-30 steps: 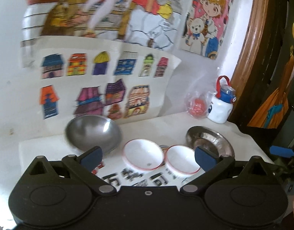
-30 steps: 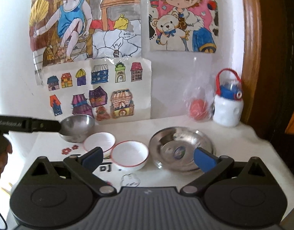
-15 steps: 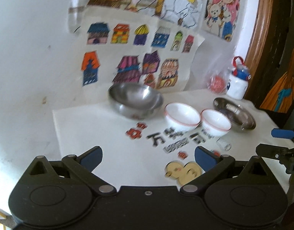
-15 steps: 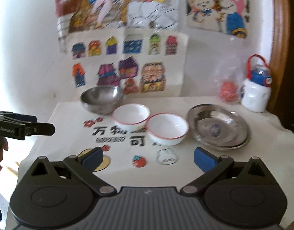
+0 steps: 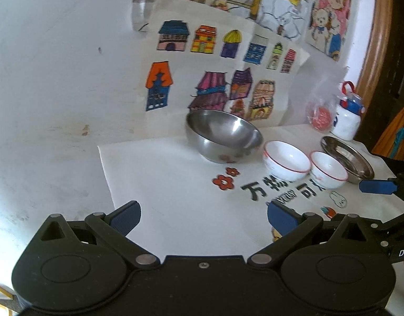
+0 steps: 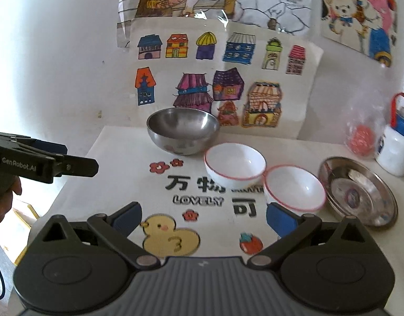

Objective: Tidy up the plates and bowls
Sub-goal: 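Move both tools toward the large steel mixing bowl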

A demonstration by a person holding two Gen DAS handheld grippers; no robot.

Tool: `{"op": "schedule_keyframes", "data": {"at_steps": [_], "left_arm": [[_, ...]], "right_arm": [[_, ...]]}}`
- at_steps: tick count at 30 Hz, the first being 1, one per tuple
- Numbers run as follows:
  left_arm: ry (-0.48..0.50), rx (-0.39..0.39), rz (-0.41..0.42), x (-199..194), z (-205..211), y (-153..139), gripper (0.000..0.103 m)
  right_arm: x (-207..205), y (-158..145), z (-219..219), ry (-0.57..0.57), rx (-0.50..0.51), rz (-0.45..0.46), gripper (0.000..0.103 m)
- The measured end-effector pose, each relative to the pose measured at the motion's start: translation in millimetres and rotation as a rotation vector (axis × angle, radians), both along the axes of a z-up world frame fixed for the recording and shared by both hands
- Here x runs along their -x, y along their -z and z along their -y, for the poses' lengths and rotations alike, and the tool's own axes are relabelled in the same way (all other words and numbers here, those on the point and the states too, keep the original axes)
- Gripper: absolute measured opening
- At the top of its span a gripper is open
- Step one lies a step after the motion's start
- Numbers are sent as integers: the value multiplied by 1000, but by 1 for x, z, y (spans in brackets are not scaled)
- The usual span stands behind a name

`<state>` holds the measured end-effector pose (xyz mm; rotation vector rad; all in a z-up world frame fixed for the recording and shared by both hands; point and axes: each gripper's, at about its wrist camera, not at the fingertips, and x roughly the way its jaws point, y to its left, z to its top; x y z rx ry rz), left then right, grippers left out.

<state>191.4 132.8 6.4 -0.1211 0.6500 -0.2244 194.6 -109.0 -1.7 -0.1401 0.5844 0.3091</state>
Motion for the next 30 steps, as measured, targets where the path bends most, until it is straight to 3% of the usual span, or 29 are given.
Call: {"op": "schedule_keyframes", "data": {"at_steps": [15,30], "left_arm": [[-64,85,70,-63,-9,-1,102],[-121,146,33,-116,1,12,102]], "right_arm": [[-73,6,-12,20,-21,58,103],[-131,9,-4,149,-43,70,103]]}}
